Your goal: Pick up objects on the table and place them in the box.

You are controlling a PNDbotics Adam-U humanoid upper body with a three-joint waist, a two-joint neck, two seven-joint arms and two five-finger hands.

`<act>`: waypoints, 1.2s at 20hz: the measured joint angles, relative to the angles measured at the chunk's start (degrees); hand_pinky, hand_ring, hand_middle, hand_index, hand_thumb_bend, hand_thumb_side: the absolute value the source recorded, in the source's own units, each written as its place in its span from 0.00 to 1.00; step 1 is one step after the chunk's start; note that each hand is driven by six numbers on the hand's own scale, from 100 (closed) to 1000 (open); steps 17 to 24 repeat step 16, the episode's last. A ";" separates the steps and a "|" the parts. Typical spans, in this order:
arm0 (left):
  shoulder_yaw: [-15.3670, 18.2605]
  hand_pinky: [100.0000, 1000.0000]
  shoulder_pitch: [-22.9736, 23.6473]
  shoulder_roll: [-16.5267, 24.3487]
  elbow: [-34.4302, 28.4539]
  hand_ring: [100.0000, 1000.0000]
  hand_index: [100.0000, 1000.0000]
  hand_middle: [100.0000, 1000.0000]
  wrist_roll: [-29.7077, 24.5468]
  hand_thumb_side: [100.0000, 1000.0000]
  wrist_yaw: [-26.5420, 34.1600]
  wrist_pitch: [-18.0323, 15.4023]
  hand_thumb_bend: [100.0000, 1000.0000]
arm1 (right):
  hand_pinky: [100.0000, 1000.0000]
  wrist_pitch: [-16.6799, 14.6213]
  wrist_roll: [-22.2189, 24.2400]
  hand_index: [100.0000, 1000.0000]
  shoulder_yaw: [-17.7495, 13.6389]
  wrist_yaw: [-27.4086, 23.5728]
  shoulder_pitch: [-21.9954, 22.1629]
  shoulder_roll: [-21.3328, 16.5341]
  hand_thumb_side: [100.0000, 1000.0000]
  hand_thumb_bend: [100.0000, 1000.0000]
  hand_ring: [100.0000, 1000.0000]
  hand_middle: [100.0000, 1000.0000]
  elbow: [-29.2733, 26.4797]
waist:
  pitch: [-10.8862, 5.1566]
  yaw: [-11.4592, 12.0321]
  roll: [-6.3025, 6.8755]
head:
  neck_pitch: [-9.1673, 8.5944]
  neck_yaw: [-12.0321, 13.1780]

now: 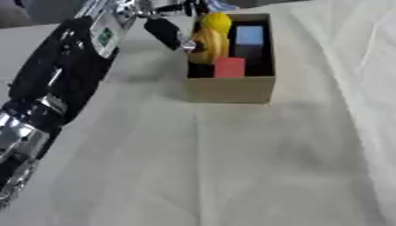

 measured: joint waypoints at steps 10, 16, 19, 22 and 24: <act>6.82 0.75 20.56 11.23 -24.76 0.67 0.81 0.64 12.57 0.63 20.49 13.94 0.20 | 0.87 -0.33 -0.57 0.86 -0.36 -0.47 0.08 -0.01 0.63 0.00 0.75 0.72 0.00 | -1.81 2.82 -1.60 | 1.63 -2.69; 13.41 0.75 34.91 12.55 -36.82 0.66 0.81 0.63 21.71 0.70 30.83 22.48 0.18 | 0.88 -0.26 -1.10 0.86 -0.74 -0.52 0.06 0.18 0.63 0.00 0.76 0.73 0.00 | -1.88 3.87 -3.05 | 1.66 -4.61; 13.41 0.75 34.91 12.55 -36.82 0.66 0.81 0.63 21.71 0.70 30.83 22.48 0.18 | 0.88 -0.26 -1.10 0.86 -0.74 -0.52 0.06 0.18 0.63 0.00 0.76 0.73 0.00 | -1.88 3.87 -3.05 | 1.66 -4.61; 13.41 0.75 34.91 12.55 -36.82 0.66 0.81 0.63 21.71 0.70 30.83 22.48 0.18 | 0.88 -0.26 -1.10 0.86 -0.74 -0.52 0.06 0.18 0.63 0.00 0.76 0.73 0.00 | -1.88 3.87 -3.05 | 1.66 -4.61; 13.41 0.75 34.91 12.55 -36.82 0.66 0.81 0.63 21.71 0.70 30.83 22.48 0.18 | 0.88 -0.26 -1.10 0.86 -0.74 -0.52 0.06 0.18 0.63 0.00 0.76 0.73 0.00 | -1.88 3.87 -3.05 | 1.66 -4.61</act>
